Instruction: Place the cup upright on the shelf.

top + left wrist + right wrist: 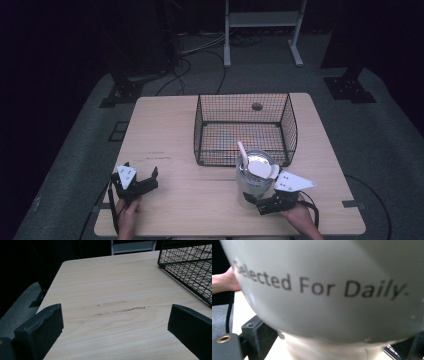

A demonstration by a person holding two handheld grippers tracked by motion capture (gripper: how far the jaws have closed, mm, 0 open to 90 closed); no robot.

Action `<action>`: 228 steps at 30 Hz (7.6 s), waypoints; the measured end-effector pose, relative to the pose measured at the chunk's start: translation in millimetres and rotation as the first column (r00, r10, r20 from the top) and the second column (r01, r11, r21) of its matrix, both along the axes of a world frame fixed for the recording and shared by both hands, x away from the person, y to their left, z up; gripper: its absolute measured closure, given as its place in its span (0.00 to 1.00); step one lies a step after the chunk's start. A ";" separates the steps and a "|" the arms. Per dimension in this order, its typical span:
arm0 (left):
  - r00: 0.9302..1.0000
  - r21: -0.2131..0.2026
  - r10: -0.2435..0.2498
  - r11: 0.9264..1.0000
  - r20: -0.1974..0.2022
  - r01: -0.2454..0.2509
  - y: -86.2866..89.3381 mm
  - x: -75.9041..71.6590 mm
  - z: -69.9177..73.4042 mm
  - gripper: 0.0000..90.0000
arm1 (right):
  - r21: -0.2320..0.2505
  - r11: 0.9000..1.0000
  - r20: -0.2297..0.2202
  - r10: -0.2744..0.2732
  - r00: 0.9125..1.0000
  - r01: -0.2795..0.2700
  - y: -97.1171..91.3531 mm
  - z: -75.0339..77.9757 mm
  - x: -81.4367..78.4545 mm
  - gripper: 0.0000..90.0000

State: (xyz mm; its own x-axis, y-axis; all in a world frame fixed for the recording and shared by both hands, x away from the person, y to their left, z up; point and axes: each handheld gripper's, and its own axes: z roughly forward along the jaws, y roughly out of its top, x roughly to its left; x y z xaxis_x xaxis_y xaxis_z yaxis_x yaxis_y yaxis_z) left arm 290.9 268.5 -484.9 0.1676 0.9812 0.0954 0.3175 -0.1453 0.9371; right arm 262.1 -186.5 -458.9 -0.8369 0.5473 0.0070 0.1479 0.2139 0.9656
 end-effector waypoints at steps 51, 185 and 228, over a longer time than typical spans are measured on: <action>1.000 -0.027 0.005 1.000 -0.006 -0.006 2.7 1.3 0.4 0.00 | 0.068 0.992 0.056 0.099 0.994 -0.102 24.9 109.0 67.6 0.09; 1.000 -0.046 0.009 0.999 0.000 -0.008 4.4 1.5 0.2 0.00 | -0.120 0.990 -0.102 0.064 0.993 -0.077 86.3 32.6 242.2 0.08; 1.000 -0.047 0.005 0.999 0.000 -0.005 4.4 1.7 0.1 0.00 | -0.166 0.982 -0.076 0.082 0.994 -0.094 76.8 35.0 235.8 0.08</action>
State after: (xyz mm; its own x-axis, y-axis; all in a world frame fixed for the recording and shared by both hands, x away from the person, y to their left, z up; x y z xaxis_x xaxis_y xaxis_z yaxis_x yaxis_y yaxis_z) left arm 292.6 272.9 -484.7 0.1625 0.9855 0.0494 0.3175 -0.0996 0.9430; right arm 497.9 -109.7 -424.0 -0.8826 0.4696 -0.0204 0.1858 0.3884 0.9026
